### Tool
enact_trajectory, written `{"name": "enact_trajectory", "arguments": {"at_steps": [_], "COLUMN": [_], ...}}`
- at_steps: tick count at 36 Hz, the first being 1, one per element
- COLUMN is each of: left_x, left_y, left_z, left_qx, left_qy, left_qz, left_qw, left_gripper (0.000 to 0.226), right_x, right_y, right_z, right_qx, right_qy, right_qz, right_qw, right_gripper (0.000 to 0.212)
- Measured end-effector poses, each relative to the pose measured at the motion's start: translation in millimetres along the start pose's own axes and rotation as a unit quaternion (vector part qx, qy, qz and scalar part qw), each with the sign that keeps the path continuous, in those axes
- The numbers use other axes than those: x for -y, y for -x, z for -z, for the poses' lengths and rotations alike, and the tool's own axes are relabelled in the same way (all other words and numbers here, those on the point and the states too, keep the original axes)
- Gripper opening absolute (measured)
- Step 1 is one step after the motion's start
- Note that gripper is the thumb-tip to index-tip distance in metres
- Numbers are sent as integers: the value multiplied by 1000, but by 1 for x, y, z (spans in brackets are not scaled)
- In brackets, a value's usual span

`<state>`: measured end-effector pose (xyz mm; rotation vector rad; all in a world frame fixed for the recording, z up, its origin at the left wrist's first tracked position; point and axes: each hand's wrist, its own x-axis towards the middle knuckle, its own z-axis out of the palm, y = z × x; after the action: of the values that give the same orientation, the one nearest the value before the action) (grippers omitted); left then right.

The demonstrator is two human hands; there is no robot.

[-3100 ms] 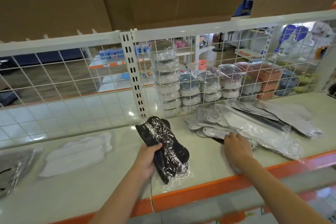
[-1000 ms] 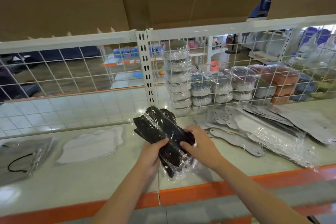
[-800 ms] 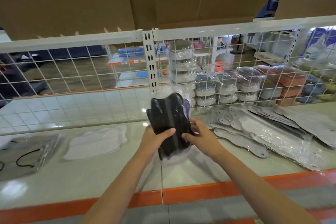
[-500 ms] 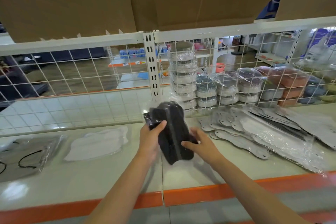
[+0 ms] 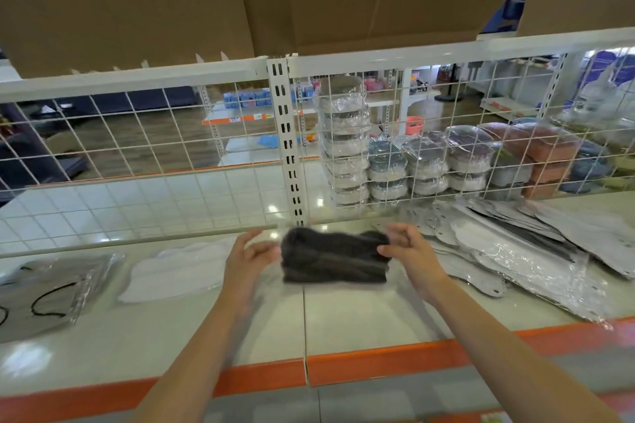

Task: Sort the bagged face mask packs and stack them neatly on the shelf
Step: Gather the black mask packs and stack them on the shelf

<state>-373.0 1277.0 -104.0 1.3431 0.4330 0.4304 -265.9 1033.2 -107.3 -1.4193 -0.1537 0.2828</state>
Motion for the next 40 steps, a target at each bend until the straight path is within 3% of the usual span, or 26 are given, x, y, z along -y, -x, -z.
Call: {"name": "enact_trajectory", "arguments": {"at_steps": [5, 8, 12, 16, 18, 21, 24, 26, 31, 37, 40], "left_x": [29, 36, 17, -4, -1, 17, 31, 31, 14, 40, 41], "left_y": [6, 5, 7, 7, 9, 19, 27, 29, 26, 37, 40], "left_z": [-3, -15, -29, -22, -16, -12, -17, -22, -25, 1, 1], "left_qx": [6, 2, -15, 19, 35, 35, 10, 3, 10, 54, 57], "left_qy": [-9, -13, -78, -151, -146, -98, -38, -47, -167, -244, -244], "left_qz": [81, 102, 10, -124, -114, -43, 8, -11, -160, -101, -100], "left_qw": [997, 995, 997, 981, 982, 994, 999, 999, 973, 963, 963], "left_gripper": [55, 38, 16, 27, 38, 49, 45, 37, 24, 47, 28], "right_x": [-32, -27, -6, 7, 0, -23, -33, -26, -12, -40, -43], "right_y": [1, 4, 2, 2, 2, 8, 13, 12, 2, 8, 9], "right_z": [1, -9, -18, -12, -4, 1, -5, -12, -23, -17, -18], "right_qx": [-33, -32, -7, 6, 19, -20, -41, -20, -14, -23, -28], "right_qy": [3, 78, 154, 117, 109, 65, 25, 62, 104, 125, 130], "right_qz": [-98, -76, 11, 68, 48, -16, -56, -36, 45, 35, 43], "right_qw": [995, 994, 988, 991, 993, 998, 997, 997, 993, 991, 990], "right_gripper": [33, 26, 25, 36, 41, 41, 36, 31, 27, 40, 36]}}
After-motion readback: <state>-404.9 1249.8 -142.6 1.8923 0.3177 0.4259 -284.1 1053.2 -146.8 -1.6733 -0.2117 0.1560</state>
